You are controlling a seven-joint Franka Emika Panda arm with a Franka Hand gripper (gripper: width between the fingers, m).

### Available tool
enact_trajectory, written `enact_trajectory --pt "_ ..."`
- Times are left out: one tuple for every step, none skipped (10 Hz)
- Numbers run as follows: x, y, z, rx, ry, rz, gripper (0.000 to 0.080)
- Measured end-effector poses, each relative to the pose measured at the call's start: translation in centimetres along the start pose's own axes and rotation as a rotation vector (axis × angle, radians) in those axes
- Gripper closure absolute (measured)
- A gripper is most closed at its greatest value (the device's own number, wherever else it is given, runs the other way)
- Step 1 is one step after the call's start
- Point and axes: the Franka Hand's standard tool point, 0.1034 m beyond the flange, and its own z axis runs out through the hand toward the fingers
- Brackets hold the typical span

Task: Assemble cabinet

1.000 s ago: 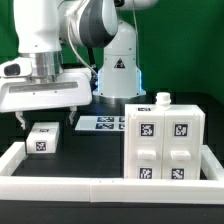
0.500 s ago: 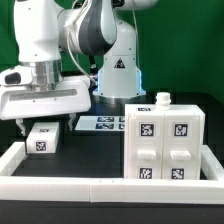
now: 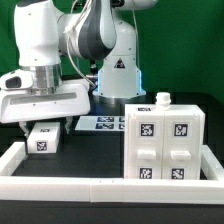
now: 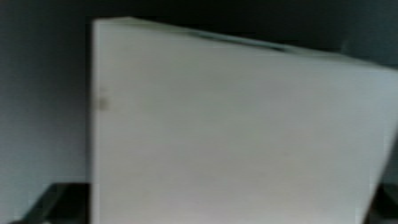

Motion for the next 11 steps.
enact_trajectory --pt "0.0 0.0 0.0 -0.001 0.000 -0.004 0.0240" --pt "0.0 0.0 0.0 -0.005 0.004 -0.004 0.0240" --pt "0.0 0.0 0.0 -0.009 0.008 -0.006 0.0240" --pt "0.0 -0.4 -0.1 -0.008 0.007 -0.011 0.0240" --pt "0.2 -1.4 -0.8 -0.007 0.012 -0.020 0.0240" --pt "0.6 -3.0 -2.1 -0.003 0.018 -0.017 0.0240" --pt "1.3 -4.6 -3.5 0.009 0.013 -0.015 0.0240" --pt "2.4 -6.1 -5.3 0.021 0.009 -0.003 0.0239" --pt "4.3 -7.8 -7.5 0.012 0.031 -0.011 0.0239" --pt "5.7 -9.4 -9.1 0.016 0.031 0.015 0.0239" --pt "7.5 -11.1 -11.1 0.010 0.043 0.028 0.0239"
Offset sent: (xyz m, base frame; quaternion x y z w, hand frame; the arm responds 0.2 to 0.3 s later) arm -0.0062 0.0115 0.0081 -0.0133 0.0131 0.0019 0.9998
